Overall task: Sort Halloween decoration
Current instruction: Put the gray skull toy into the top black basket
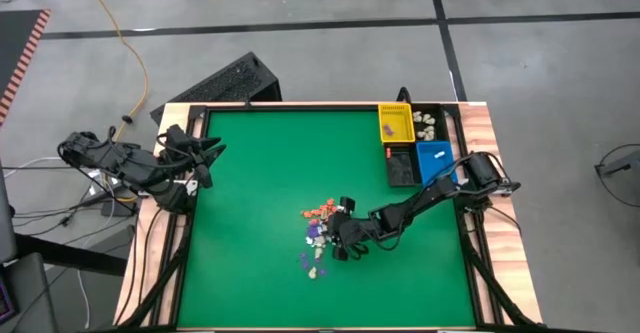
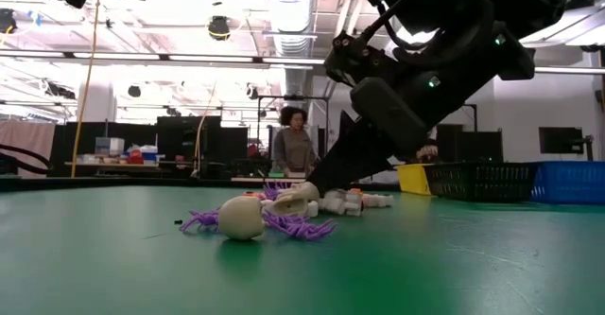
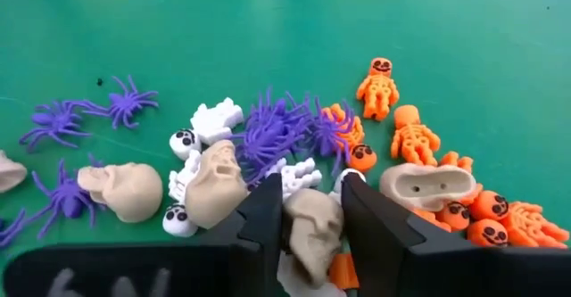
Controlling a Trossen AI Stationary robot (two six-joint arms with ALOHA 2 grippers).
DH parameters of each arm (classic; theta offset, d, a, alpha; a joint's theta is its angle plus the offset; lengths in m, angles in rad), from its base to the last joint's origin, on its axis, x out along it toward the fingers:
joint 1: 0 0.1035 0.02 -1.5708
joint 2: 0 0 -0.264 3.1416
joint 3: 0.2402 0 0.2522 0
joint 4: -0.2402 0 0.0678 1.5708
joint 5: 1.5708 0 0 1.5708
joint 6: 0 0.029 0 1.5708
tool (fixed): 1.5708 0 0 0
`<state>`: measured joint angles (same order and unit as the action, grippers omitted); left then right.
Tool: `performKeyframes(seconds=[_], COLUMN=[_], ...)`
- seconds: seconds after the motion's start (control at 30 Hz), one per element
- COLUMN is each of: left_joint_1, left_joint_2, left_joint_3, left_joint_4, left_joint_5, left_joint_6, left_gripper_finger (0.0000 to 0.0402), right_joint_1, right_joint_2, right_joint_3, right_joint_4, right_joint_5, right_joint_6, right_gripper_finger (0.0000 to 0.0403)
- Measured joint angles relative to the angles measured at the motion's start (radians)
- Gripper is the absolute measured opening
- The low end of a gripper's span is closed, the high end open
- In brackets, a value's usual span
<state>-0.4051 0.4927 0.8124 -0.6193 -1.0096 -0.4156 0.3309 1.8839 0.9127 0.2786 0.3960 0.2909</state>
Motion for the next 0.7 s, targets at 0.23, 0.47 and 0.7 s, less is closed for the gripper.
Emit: performKeyframes(seconds=[0.23, 0.47, 0.7], left_joint_1=[0.0, 0.0, 0.0], left_joint_2=[0.0, 0.0, 0.0], left_joint_3=[0.0, 0.0, 0.0], left_joint_4=[0.0, 0.0, 0.0], left_joint_5=[0.0, 0.0, 0.0], left_joint_6=[0.0, 0.007, 0.008], left_gripper_finger=[0.0114, 0.0114, 0.0114], right_joint_1=[0.0, -0.018, -0.077], right_joint_2=[0.0, -0.048, -0.16], right_joint_3=[-0.001, -0.005, -0.003], right_joint_4=[0.001, -0.017, -0.02], right_joint_5=[0.009, 0.015, 0.021], right_joint_6=[-0.007, -0.08, -0.194], right_gripper_finger=[0.0088, 0.0059, 0.003])
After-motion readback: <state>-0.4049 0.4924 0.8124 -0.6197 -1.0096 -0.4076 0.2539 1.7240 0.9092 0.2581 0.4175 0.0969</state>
